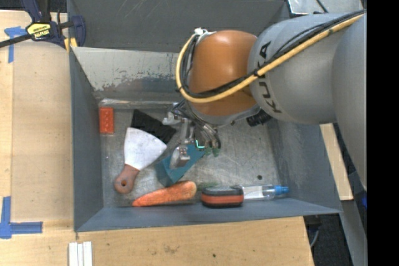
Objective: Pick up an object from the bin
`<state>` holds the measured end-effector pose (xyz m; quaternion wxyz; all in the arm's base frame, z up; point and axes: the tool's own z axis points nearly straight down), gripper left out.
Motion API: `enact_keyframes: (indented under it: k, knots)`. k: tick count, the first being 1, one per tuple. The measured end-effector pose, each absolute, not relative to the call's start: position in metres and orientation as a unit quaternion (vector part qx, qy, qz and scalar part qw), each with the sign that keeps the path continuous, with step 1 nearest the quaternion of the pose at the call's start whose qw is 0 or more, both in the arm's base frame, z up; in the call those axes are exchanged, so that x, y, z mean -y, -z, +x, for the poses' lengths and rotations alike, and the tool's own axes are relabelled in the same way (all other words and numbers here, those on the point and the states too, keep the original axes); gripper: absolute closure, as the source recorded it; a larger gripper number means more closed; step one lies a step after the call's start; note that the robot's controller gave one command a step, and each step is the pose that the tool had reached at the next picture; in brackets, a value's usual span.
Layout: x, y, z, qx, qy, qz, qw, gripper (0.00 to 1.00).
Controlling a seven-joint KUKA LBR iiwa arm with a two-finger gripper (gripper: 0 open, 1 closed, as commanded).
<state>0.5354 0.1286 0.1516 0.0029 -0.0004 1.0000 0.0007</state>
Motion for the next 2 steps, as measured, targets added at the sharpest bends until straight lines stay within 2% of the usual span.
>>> enact_keyframes:
  k: [1, 2]
  knots:
    - [-0.128, -0.150, 0.535, -1.000, -0.001, 0.000, 0.001, 0.00]
    - [-0.099, -0.121, 0.543, -0.998, 0.001, -0.061, 0.005, 0.00]
